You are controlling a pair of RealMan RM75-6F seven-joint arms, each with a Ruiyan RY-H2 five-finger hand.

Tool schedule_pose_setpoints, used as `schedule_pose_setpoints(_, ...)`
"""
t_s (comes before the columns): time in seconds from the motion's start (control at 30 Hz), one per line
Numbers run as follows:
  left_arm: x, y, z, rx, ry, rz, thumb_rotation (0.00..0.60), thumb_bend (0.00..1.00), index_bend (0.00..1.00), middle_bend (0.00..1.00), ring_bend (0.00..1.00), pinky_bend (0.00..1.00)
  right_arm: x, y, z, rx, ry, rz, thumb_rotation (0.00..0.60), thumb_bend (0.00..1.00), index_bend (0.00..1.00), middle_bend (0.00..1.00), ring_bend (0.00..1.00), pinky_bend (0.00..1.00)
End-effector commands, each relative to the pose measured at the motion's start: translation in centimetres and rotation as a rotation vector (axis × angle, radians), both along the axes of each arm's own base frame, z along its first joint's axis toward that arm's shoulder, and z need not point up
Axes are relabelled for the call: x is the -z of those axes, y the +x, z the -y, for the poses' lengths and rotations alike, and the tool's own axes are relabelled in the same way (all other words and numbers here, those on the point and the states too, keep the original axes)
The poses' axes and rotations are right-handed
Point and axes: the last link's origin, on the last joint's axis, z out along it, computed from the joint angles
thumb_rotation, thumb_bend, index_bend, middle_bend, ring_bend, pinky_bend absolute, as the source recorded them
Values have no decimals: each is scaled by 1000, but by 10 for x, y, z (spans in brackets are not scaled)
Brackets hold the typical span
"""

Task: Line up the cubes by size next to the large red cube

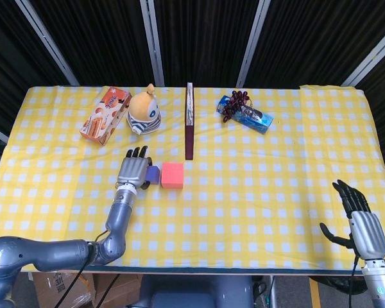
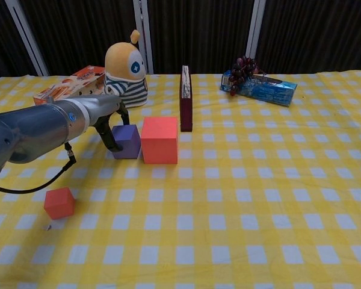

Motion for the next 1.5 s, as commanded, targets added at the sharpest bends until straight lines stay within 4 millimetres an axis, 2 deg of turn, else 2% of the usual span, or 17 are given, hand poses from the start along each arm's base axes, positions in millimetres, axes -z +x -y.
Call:
schedule_pose_setpoints(0.03, 1, 0, 0, -2, -2, 0, 600, 344, 463, 0, 0, 77, 0, 0, 0, -1, -2, 1, 600, 365, 0, 0, 0, 11)
schedule_pose_setpoints(0.37, 1, 5, 2, 7, -7, 26, 600, 329, 460, 0, 0, 77, 0, 1, -1, -7, -4, 0, 600, 365, 0, 0, 0, 11)
schedule_pose_setpoints(0.67, 0, 2, 3, 6, -11, 4, 600, 241, 355, 0, 0, 76, 0, 1, -1, -10, -5, 1, 600, 364, 0, 0, 0, 11)
schedule_pose_setpoints(0.87, -2, -2, 2, 1, -10, -8, 600, 237, 339, 0, 0, 76, 0, 1, -1, -10, -4, 0, 600, 364, 0, 0, 0, 11)
schedule_pose_setpoints(1.1, -6, -3, 2, 4, 3, 5, 600, 237, 274, 0, 0, 76, -1, 1, -1, -10, -5, -1, 600, 365, 0, 0, 0, 11)
schedule_pose_setpoints(1.3, -23, -5, 9, 8, 17, 33, 600, 237, 223, 0, 0, 75, -1, 1, -1, -9, -7, -2, 600, 364, 0, 0, 0, 11)
schedule_pose_setpoints(1.5, -53, -13, 28, 44, 30, 47, 600, 238, 224, 0, 0, 75, -1, 0, -1, -7, -8, -3, 600, 365, 0, 0, 0, 11)
